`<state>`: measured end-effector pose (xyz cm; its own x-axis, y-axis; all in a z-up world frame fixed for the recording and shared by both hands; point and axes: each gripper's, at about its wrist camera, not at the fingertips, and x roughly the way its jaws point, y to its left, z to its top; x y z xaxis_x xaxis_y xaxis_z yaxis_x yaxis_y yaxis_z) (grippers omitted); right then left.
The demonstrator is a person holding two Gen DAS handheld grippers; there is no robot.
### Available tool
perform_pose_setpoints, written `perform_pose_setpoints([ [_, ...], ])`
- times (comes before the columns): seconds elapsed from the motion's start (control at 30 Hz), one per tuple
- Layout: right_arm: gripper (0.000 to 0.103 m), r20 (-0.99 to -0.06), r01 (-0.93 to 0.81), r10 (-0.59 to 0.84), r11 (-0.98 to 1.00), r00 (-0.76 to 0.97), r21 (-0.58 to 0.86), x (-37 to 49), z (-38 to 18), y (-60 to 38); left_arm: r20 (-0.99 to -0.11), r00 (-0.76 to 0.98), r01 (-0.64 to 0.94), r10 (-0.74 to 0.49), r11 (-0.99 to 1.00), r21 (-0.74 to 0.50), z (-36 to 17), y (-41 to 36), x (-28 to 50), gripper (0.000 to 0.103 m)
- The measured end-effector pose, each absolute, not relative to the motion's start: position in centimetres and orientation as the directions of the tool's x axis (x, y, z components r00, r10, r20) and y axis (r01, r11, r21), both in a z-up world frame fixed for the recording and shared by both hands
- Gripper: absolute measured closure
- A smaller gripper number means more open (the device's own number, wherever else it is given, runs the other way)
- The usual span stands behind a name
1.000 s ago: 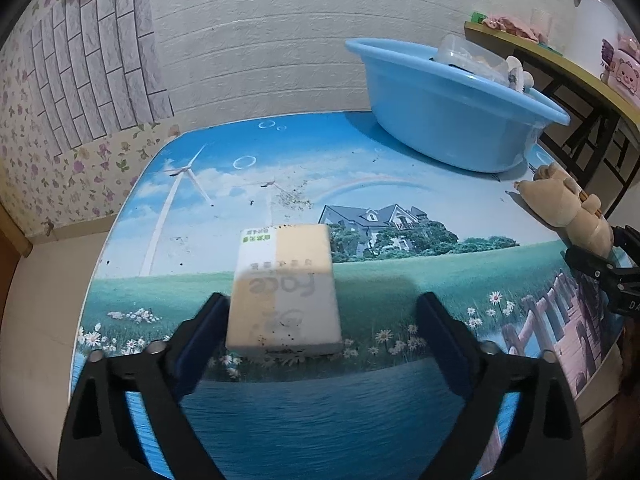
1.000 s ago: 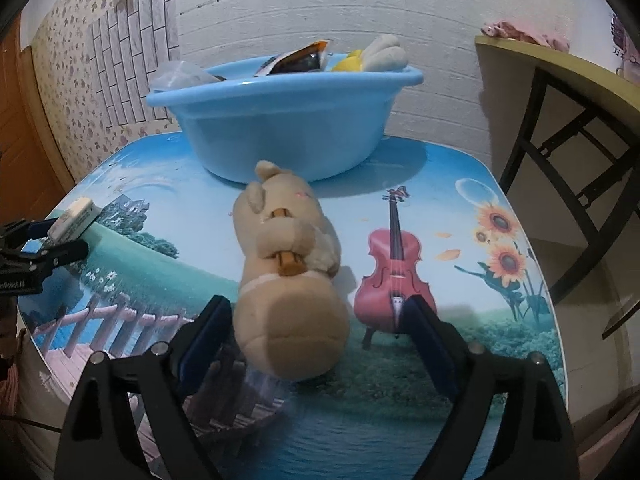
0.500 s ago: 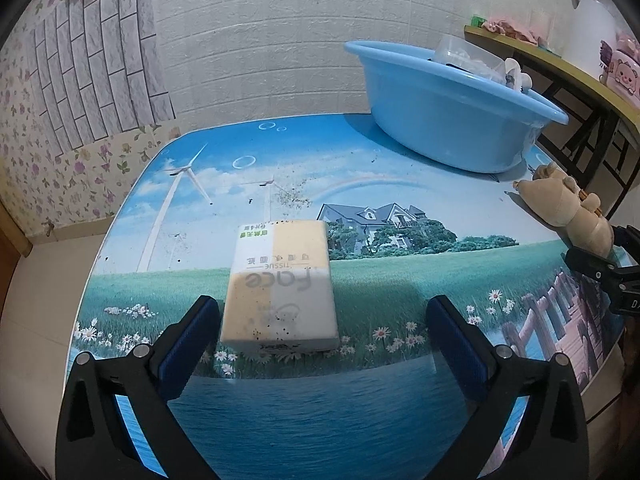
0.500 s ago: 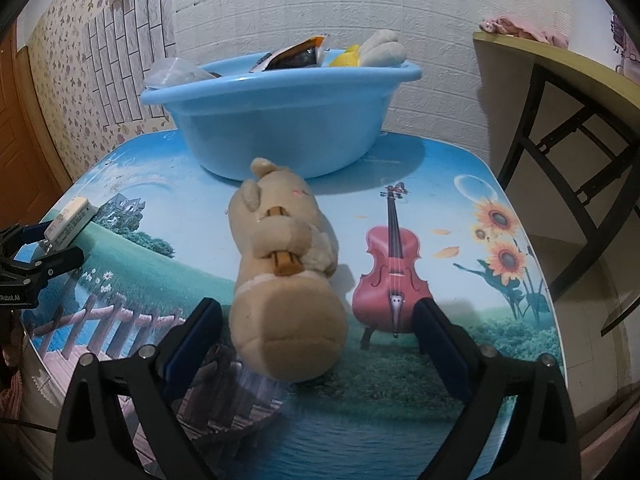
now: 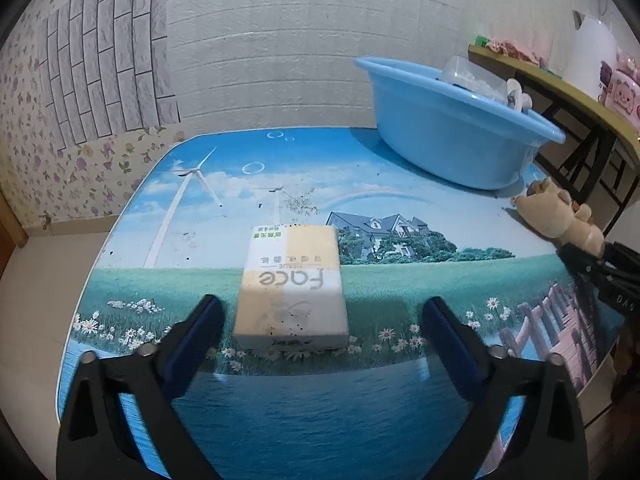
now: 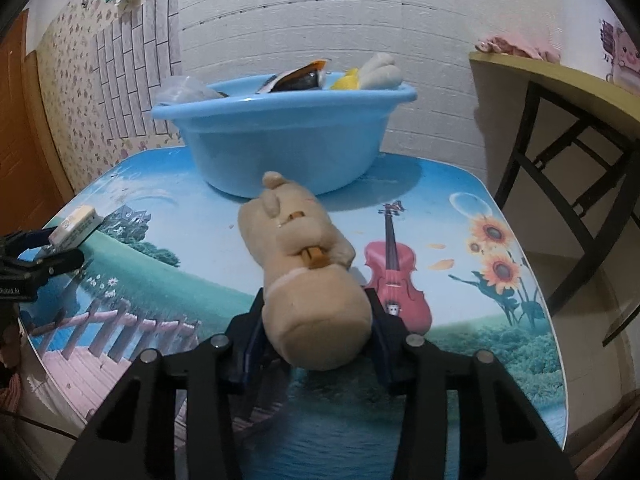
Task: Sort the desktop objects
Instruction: 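Lift the tissue pack and plush dog off the table with both tools, then lower the tissue pack and plush dog into the basin and open both tools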
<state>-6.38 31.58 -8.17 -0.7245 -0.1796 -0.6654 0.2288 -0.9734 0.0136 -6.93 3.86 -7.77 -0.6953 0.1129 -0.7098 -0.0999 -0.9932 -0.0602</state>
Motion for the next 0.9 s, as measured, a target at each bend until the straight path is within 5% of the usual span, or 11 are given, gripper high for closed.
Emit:
perform_pose_setpoints([
  [0.1, 0.06, -0.662, 0.228, -0.192, -0.973, -0.725, 0.033, -6.3, -8.1, 31.9, -0.704, -0.707, -0.08, 0.064, -0.997, -0.01, -7.6, 4.0, -6.7, 0.058],
  [0.9, 0.061, -0.528, 0.131, -0.162, -0.987, -0.834, 0.095, -4.3, -2.5, 36.1, -0.62, -0.776, -0.086, 0.115, -0.993, -0.077, -0.8, 4.1, -6.0, 0.057],
])
